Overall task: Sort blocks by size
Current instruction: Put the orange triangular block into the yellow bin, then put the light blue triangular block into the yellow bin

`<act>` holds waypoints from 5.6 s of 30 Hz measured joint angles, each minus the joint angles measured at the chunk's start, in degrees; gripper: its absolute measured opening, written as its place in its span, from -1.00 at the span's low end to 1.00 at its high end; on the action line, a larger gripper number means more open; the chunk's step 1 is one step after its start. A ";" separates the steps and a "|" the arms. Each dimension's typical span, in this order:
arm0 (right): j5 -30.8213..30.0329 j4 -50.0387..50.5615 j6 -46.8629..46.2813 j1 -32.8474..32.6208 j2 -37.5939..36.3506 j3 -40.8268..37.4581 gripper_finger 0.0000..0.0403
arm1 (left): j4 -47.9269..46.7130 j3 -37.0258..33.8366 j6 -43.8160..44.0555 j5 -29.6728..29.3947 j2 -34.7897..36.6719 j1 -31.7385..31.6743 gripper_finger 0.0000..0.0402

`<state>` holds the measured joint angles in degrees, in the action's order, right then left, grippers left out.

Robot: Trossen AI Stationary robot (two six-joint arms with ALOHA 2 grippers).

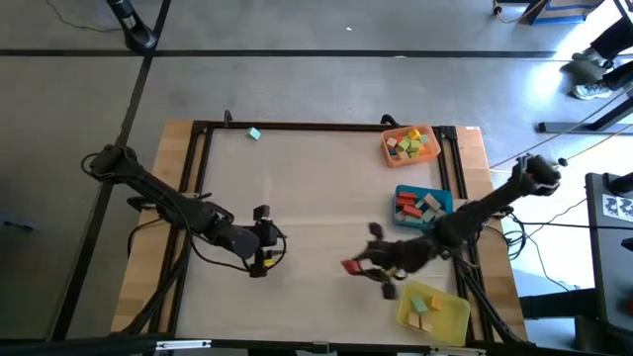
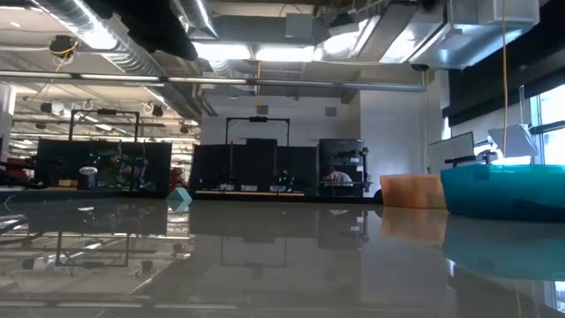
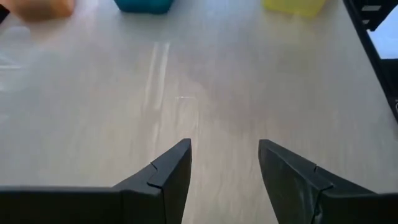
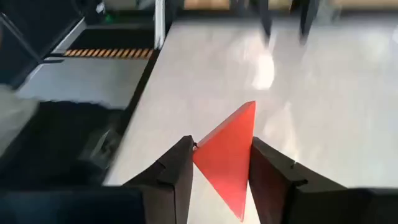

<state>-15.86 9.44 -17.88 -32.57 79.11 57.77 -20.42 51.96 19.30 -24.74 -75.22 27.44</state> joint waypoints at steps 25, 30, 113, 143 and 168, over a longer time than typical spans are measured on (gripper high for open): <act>8.52 34.28 -84.78 -28.59 0.45 -5.96 -0.33 | 1.90 -0.02 -1.37 -0.07 0.00 -0.66 -0.14; 10.99 34.71 -87.43 -28.53 0.49 -6.02 -0.03 | 1.90 -0.04 -1.36 -0.07 0.00 -0.66 -0.14; -17.68 23.62 -19.09 14.22 -5.01 -5.93 0.61 | -2.85 0.04 -12.20 10.39 -24.29 -59.65 -0.41; -14.91 23.63 -17.60 14.22 -4.99 -5.96 0.61 | -8.64 0.80 -69.65 14.49 -14.14 -49.97 0.15; -12.39 22.74 -17.78 14.22 -4.99 -5.96 0.61 | -7.35 -0.19 -74.72 15.01 -22.45 -53.23 -0.32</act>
<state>-28.25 32.18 -35.66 -18.35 74.13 51.81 -27.77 51.77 -55.42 -9.74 -97.67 -25.79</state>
